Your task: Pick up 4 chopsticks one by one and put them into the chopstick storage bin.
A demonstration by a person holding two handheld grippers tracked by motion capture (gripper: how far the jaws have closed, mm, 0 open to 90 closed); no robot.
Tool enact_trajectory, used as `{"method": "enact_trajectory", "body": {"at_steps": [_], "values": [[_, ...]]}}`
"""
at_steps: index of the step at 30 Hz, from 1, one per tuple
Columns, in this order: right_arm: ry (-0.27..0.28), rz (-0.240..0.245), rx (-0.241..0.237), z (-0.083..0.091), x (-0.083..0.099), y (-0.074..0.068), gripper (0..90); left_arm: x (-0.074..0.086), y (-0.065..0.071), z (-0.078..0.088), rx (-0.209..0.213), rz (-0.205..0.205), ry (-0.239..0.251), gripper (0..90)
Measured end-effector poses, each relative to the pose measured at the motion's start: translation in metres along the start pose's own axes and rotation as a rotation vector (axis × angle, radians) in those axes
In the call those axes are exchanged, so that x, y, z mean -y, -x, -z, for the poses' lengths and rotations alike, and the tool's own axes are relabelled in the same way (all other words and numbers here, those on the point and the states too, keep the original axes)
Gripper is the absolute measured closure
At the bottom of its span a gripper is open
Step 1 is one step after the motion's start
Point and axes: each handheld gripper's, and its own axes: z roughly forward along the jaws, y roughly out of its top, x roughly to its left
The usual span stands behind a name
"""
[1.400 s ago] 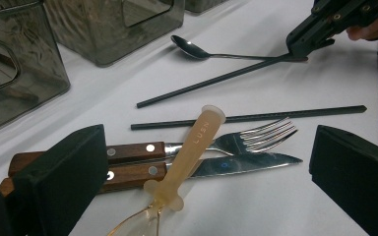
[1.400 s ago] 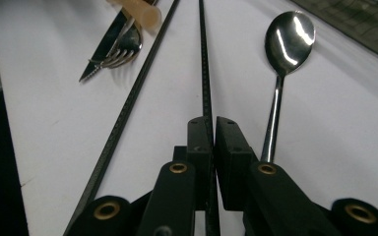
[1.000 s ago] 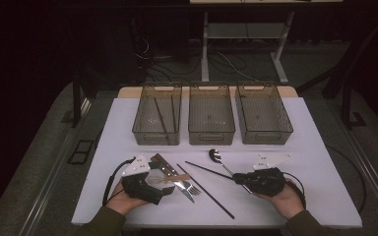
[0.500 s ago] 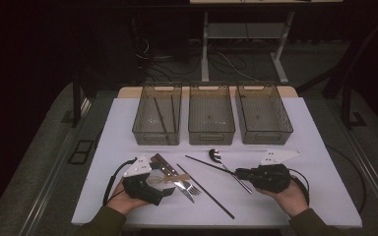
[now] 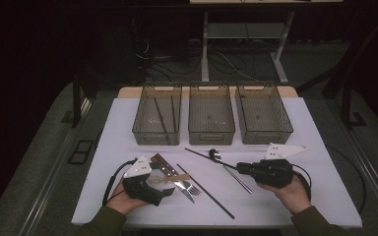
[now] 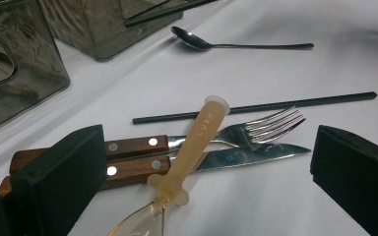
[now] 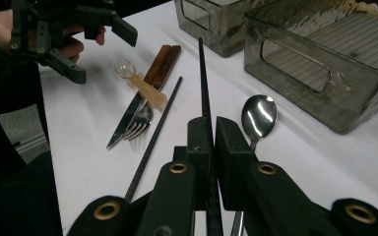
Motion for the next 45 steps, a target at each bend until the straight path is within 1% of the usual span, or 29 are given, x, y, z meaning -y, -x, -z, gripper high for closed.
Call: {"method": "enact_trajectory", "body": {"at_steps": [11, 12, 13, 19, 24, 29, 33, 38, 42, 45], "values": [[0.03, -0.004, 0.013, -0.002, -0.014, 0.007, 85.0, -0.001, 0.0, 0.001, -0.001, 0.0, 0.003, 0.0], [0.036, -0.008, 0.014, -0.002, -0.016, 0.007, 85.0, -0.001, 0.0, 0.001, -0.001, 0.001, 0.004, 0.0], [0.038, -0.005, 0.013, -0.002, -0.018, 0.008, 85.0, 0.0, 0.001, 0.0, -0.003, 0.011, 0.014, 0.0], [0.055, -0.006, 0.024, -0.005, -0.027, 0.009, 85.0, 0.0, 0.001, 0.0, -0.003, 0.014, 0.016, 0.0], [0.06, -0.004, 0.032, -0.011, -0.034, 0.011, 85.0, 0.0, 0.001, 0.0, -0.003, 0.017, 0.024, 0.0], [0.063, -0.003, 0.046, -0.017, -0.041, 0.013, 85.0, -0.001, 0.001, 0.0, -0.001, 0.008, 0.013, 0.0], [0.068, -0.015, 0.052, -0.022, -0.047, 0.014, 85.0, 0.0, 0.0, 0.0, -0.003, 0.009, 0.02, 0.0], [0.08, -0.013, 0.06, -0.029, -0.054, 0.013, 85.0, -0.001, 0.0, 0.0, -0.001, 0.009, 0.024, 0.0], [0.075, -0.006, 0.074, -0.036, -0.059, 0.014, 85.0, -0.001, 0.0, 0.0, -0.001, 0.008, 0.023, 0.0], [0.073, -0.011, 0.079, -0.042, -0.063, 0.015, 85.0, -0.001, 0.0, 0.0, -0.001, 0.01, 0.023, 0.0]]}}
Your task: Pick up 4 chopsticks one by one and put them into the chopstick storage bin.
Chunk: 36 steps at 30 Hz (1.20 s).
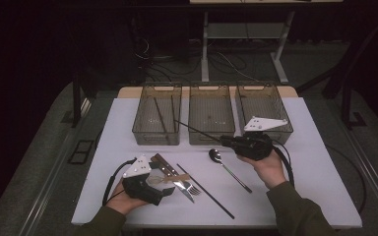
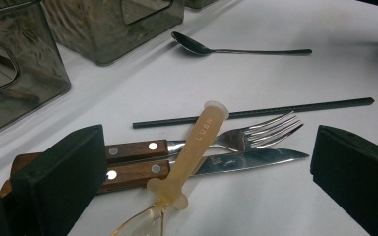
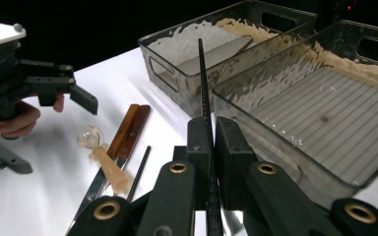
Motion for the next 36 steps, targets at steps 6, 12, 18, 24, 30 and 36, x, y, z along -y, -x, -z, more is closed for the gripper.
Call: {"method": "enact_trajectory", "body": {"at_steps": [6, 12, 18, 24, 30, 36], "values": [[0.002, -0.003, 0.018, -0.014, -0.011, 0.003, 85.0, 0.0, -0.001, 0.001, 0.001, 0.003, 0.002, 0.0], [0.003, -0.012, 0.046, -0.03, -0.023, 0.003, 85.0, -0.001, 0.0, 0.001, 0.003, 0.003, 0.001, 0.0], [0.006, -0.029, 0.056, -0.047, -0.032, 0.005, 85.0, -0.001, 0.0, 0.001, 0.003, 0.006, 0.003, 0.0], [0.0, -0.04, 0.07, -0.066, -0.045, 0.006, 85.0, -0.001, 0.001, 0.0, 0.0, -0.002, -0.002, 0.0], [-0.01, -0.048, 0.096, -0.083, -0.059, 0.007, 85.0, -0.001, 0.001, 0.0, 0.003, -0.001, -0.001, 0.0], [-0.013, -0.062, 0.116, -0.1, -0.069, 0.011, 85.0, -0.001, 0.001, 0.0, -0.002, -0.004, -0.004, 0.0]]}}
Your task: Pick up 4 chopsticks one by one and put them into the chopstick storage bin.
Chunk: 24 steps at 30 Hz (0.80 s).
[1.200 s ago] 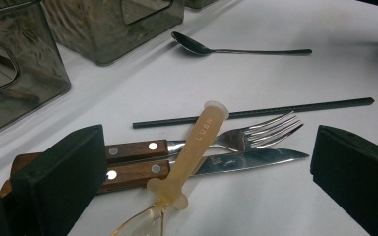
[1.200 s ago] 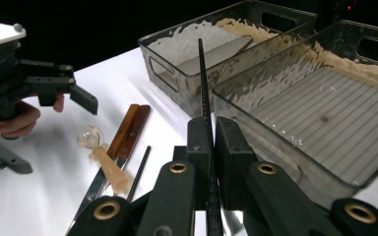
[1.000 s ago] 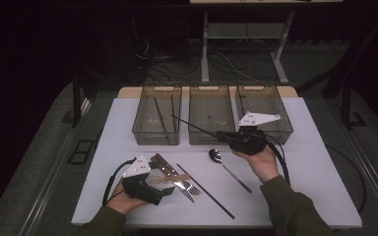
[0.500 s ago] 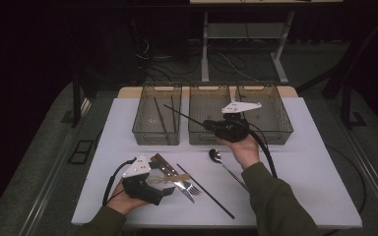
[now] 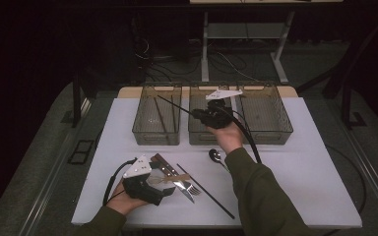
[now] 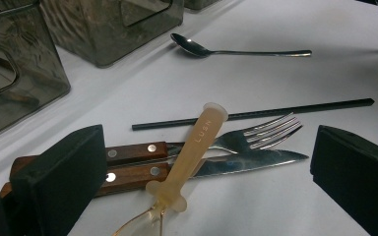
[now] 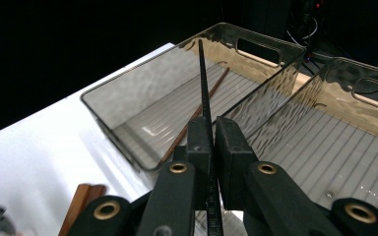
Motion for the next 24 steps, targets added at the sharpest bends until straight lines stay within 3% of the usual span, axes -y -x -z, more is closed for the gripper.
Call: {"method": "enact_trajectory", "body": {"at_steps": [24], "values": [[-0.101, 0.01, 0.091, -0.088, -0.032, -0.005, 85.0, 0.0, -0.002, 0.003, 0.005, 0.008, 0.015, 0.0]]}}
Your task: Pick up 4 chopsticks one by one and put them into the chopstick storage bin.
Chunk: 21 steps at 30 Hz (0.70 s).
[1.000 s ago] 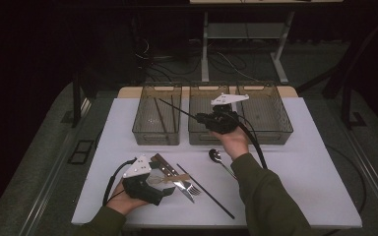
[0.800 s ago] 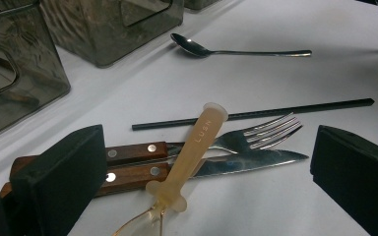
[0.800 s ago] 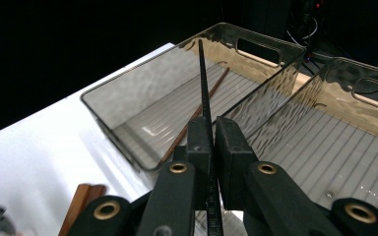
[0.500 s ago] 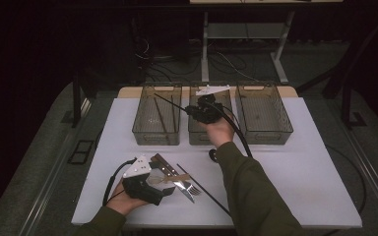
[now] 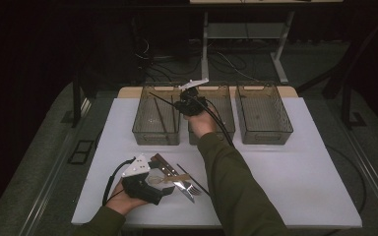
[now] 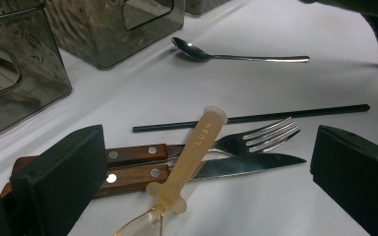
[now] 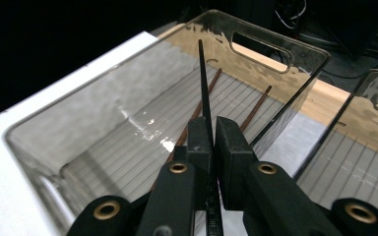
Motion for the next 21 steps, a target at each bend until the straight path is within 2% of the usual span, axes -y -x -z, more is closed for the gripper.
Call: {"method": "enact_trajectory", "body": {"at_steps": [13, 16, 21], "values": [[-0.055, 0.016, 0.021, -0.037, -0.012, -0.019, 83.8, -0.001, 0.0, 0.0, 0.007, 0.007, 0.008, 0.0], [-0.037, 0.007, 0.013, -0.037, -0.013, -0.02, 64.9, -0.001, 0.0, 0.001, 0.01, 0.006, 0.008, 0.0], [-0.04, -0.009, 0.013, -0.03, -0.015, -0.017, 50.5, -0.001, 0.0, 0.001, 0.009, 0.006, 0.008, 0.0]]}}
